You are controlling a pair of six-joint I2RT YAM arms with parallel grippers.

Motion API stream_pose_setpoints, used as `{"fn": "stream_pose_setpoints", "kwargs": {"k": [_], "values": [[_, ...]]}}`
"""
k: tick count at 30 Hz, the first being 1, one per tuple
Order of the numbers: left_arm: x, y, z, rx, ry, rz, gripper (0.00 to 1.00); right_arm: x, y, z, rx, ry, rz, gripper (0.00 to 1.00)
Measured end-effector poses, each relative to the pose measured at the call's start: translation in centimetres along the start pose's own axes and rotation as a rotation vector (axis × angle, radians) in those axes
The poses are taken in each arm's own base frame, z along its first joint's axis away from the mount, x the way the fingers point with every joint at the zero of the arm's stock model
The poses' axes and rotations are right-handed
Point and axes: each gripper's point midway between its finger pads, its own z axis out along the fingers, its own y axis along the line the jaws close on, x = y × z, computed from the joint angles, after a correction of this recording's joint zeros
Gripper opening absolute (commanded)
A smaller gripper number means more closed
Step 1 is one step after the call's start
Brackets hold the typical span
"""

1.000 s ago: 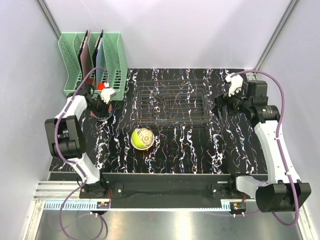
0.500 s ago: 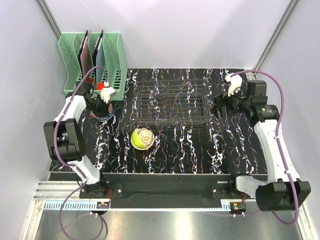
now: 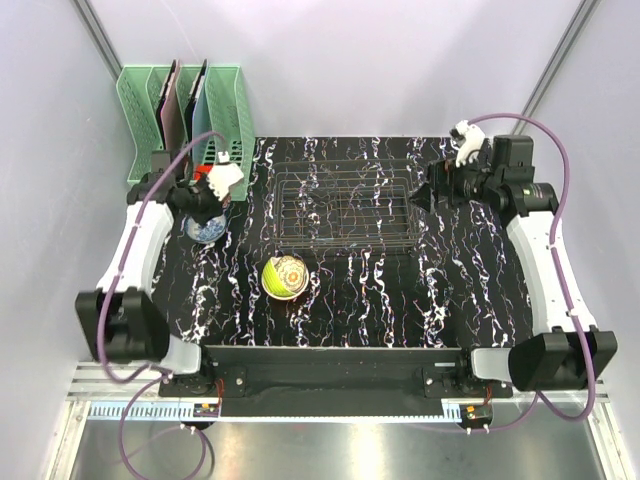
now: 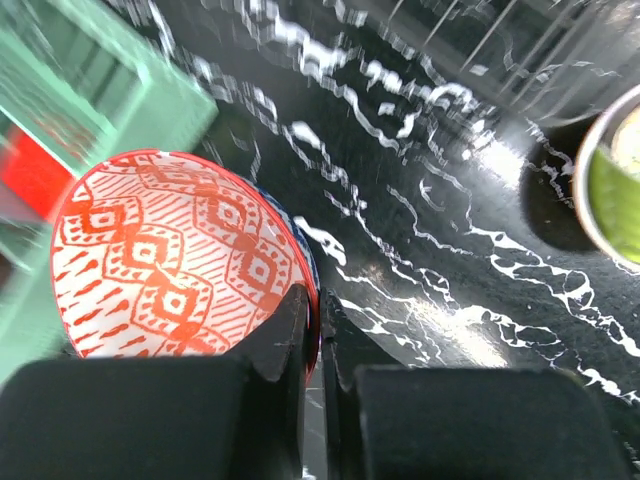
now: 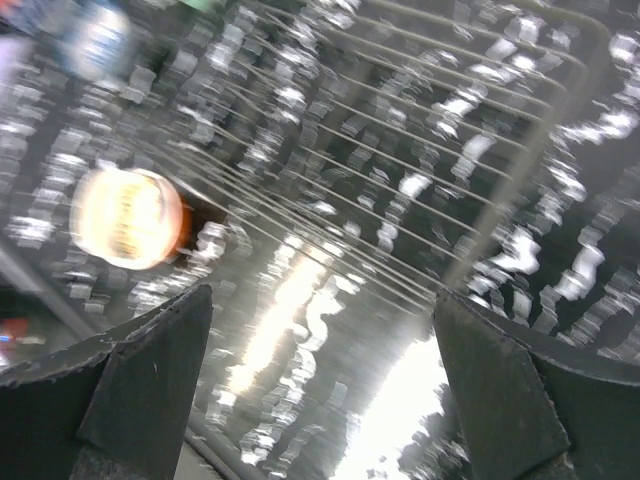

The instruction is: Load the bowls into the dish rack

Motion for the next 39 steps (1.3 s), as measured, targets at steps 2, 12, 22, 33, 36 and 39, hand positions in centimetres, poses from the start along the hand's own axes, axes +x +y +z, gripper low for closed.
{"fn": "stream_pose_setpoints", "kwargs": {"k": [2,12,22,33,36,39], "values": [[-2.0,-1.0,-0.9,-0.016,-0.025,0.084,0.0,-1.3,0.9,0.3,-0.056,-0.015,0.039,0.99],[-10.8,-11.4,-3.0,0.1,-0.215,0.402,0.0,-3.8,3.9,4.2,-0.411,0.047,0.358,0.95],[-13.1,-19.5,-1.1,0.297,-0.246,0.545,0.0,-4.5,6.9,7.1,-0.672,0.14,0.51,0.99],[-15.4,-22.2,0.8,0.336,-0.216,0.599,0.0,-2.2,11.3,10.8,-0.812,0.275,0.529,1.0],[-16.3,-22.2,0.4,0.322,-0.232,0.605,0.0,-1.4,12.0,11.5,-0.823,0.308,0.541,1.0],[-17.1,-22.1,0.0,0.307,-0.247,0.601,0.0,-1.0,12.4,11.8,-0.841,0.327,0.544,1.0]]}}
